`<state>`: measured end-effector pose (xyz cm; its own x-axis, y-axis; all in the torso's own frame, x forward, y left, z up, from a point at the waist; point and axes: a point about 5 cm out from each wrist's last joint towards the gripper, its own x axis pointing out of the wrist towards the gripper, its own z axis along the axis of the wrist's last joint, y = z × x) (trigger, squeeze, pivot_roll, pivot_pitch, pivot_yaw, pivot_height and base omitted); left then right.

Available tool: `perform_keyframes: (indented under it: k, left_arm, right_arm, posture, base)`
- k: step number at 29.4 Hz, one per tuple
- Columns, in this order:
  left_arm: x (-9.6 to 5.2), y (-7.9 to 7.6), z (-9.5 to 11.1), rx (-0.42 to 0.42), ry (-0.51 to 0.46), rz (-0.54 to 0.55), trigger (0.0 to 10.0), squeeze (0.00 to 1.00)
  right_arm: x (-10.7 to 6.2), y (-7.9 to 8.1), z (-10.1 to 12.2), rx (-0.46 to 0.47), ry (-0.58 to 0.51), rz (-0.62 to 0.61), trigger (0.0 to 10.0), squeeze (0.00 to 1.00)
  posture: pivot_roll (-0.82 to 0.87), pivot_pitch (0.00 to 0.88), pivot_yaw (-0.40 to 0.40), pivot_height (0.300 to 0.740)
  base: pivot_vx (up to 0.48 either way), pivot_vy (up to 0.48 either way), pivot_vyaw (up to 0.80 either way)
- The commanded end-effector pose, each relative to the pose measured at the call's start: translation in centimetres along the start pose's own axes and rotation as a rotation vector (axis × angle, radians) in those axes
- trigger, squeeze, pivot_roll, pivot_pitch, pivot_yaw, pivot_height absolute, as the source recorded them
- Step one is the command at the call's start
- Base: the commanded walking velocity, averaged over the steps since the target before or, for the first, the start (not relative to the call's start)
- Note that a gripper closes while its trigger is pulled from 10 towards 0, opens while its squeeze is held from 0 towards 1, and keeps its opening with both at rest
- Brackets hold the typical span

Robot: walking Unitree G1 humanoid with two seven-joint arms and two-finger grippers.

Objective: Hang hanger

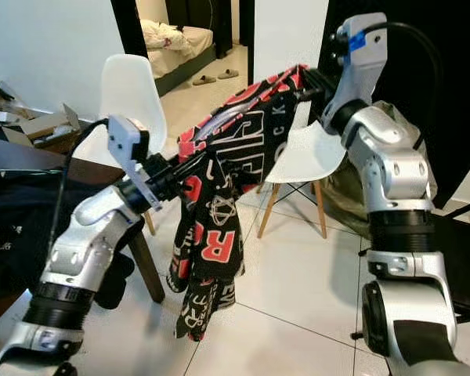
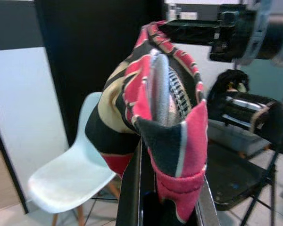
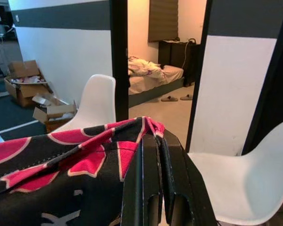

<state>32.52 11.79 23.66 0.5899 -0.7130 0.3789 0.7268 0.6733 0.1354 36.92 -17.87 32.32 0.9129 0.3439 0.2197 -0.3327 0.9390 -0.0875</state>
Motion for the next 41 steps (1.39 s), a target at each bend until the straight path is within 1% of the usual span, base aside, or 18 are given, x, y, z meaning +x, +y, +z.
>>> perform_keyframes:
  k: [1, 9, 10, 11, 12, 13, 14, 16, 17, 18, 19, 21, 22, 29, 34, 39, 40, 41]
  left_arm:
    - [-0.4, -0.2, -0.1, 0.0, 0.02, -0.035, 10.0, 0.0]
    - [-1.1, 0.0, -1.9, 0.088, 0.174, -0.065, 10.0, 0.12]
    - [-1.3, 0.5, -2.1, 0.122, 0.208, -0.044, 10.0, 0.18]
    - [-1.3, 0.5, -2.1, 0.122, 0.208, -0.044, 10.0, 0.18]
    - [-1.4, 1.0, -2.3, 0.148, 0.232, -0.02, 10.0, 0.27]
    - [-1.4, 1.0, -2.3, 0.148, 0.232, -0.02, 10.0, 0.27]
    - [-1.5, 1.6, -2.4, 0.168, 0.26, 0.006, 10.0, 0.27]
    - [-1.5, 1.6, -2.4, 0.168, 0.26, 0.006, 10.0, 0.27]
    - [-1.6, 2.1, -2.6, 0.2, 0.298, 0.026, 10.0, 0.21]
    - [-1.8, 2.6, -2.7, 0.234, 0.333, 0.04, 10.0, 0.06]
    - [-2.0, 3.0, -2.7, 0.272, 0.366, 0.041, 10.0, 0.0]
    - [-2.0, 3.0, -2.7, 0.272, 0.366, 0.041, 10.0, 0.0]
    - [-2.1, 3.5, -2.6, 0.337, 0.411, 0.028, 10.0, 0.0]
    - [-2.4, 4.5, -2.0, 0.488, 0.491, -0.001, 10.0, 0.0]
    - [-2.5, 5.1, -1.9, 0.519, 0.513, 0.005, 10.0, 0.0]
    - [-4.2, 6.0, -3.5, 0.465, 0.567, 0.087, 10.0, 0.0]
    - [-8.1, 6.8, -6.9, 0.315, 0.639, 0.279, 10.0, 0.0]
    - [-10.0, 6.7, -8.5, 0.261, 0.684, 0.35, 10.0, 0.0]
  right_arm:
    - [-0.1, 0.7, -0.4, -0.026, 0.012, 0.039, 0.0, 0.0]
    - [-0.4, 2.0, -3.5, -0.057, 0.122, 0.12, 0.0, 0.0]
    - [-0.5, 2.1, -4.0, -0.051, 0.135, 0.125, 0.0, 0.18]
    - [-0.5, 2.1, -4.0, -0.051, 0.135, 0.125, 0.0, 0.18]
    - [-0.6, 2.2, -4.4, -0.045, 0.143, 0.124, 2.9, 1.0]
    - [-0.6, 2.2, -4.4, -0.045, 0.143, 0.124, 2.9, 1.0]
    - [-0.7, 2.2, -4.8, -0.039, 0.149, 0.122, 4.9, 1.0]
    - [-0.7, 2.2, -4.8, -0.039, 0.149, 0.122, 4.9, 1.0]
    - [-0.8, 2.3, -5.0, -0.035, 0.153, 0.12, 4.5, 1.0]
    - [-0.8, 2.3, -5.2, -0.032, 0.157, 0.117, 10.0, 1.0]
    - [-0.9, 2.2, -5.4, -0.03, 0.161, 0.113, 10.0, 1.0]
    - [-0.9, 2.2, -5.4, -0.03, 0.161, 0.113, 10.0, 1.0]
    - [-1.1, 2.0, -5.8, -0.038, 0.174, 0.101, 10.0, 1.0]
    - [-1.6, 1.4, -7.4, -0.149, 0.252, 0.081, 10.0, 1.0]
    - [-2.4, 0.7, -9.1, -0.176, 0.315, 0.059, 10.0, 1.0]
    - [-4.3, -2.3, -12.2, -0.175, 0.397, -0.084, 10.0, 1.0]
    - [-7.1, -4.9, -15.0, -0.098, 0.418, -0.222, 10.0, 0.0]
    - [-8.5, -5.7, -16.2, -0.055, 0.432, -0.276, 10.0, 0.0]
  posture:
    - [-0.06, 0.0, -0.003, 0.74]
    - [-0.06, 0.0, -0.001, 0.74]
    - [-0.06, 0.0, 0.001, 0.74]
    - [-0.06, 0.0, 0.001, 0.74]
    - [-0.06, 0.0, 0.002, 0.74]
    - [-0.06, 0.0, 0.002, 0.74]
    - [-0.06, 0.0, 0.002, 0.74]
    - [-0.06, 0.0, 0.002, 0.74]
    - [-0.06, 0.0, 0.002, 0.74]
    - [-0.07, 0.0, 0.007, 0.74]
    - [-0.07, 0.0, 0.007, 0.74]
    - [-0.07, 0.0, 0.007, 0.74]
    - [-0.07, 0.0, 0.008, 0.74]
    - [-0.07, 0.0, 0.012, 0.74]
    - [-0.06, 0.0, 0.016, 0.74]
    - [-0.05, 0.0, 0.016, 0.74]
    - [-0.04, 0.0, 0.012, 0.74]
    - [-0.04, 0.0, 0.011, 0.74]
  base:
    - [0.0, 0.0, 0.0]
    - [0.0, 0.0, 0.0]
    - [0.0, 0.0, 0.0]
    - [0.0, 0.0, 0.0]
    - [0.0, 0.0, 0.0]
    - [0.0, 0.0, 0.0]
    - [0.0, 0.0, 0.0]
    - [0.0, 0.0, 0.0]
    - [0.0, 0.0, 0.0]
    - [0.0, 0.0, 0.0]
    - [0.0, 0.0, 0.0]
    - [0.0, 0.0, 0.0]
    - [0.0, 0.0, 0.0]
    - [0.0, 0.0, 0.0]
    - [0.0, 0.0, 0.0]
    - [0.0, 0.0, 0.0]
    - [0.0, 0.0, 0.0]
    - [0.0, 0.0, 0.0]
